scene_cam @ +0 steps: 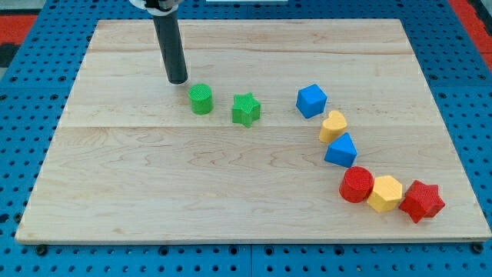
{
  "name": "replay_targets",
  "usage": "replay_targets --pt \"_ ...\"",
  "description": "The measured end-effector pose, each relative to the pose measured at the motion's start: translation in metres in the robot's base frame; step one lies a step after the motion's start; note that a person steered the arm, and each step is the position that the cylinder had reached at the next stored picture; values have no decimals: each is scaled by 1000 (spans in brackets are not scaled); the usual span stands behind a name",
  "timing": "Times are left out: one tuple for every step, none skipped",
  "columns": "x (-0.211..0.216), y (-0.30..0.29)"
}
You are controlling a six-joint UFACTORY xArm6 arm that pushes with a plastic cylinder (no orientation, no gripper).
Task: Move the green blocks to the bottom of the board
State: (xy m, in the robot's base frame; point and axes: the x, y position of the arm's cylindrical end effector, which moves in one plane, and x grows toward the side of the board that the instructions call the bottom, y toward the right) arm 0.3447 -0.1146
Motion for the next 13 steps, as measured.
replay_targets --pt "5 0" --pt "10 2" --pt "10 39" --pt "9 94" --pt "9 147" --pt "9 158" --pt "-3 113" --pt "-8 50" --pt "-9 0" --pt "-9 -28" --pt "12 -28" --pt "13 -22" --pt "37 13"
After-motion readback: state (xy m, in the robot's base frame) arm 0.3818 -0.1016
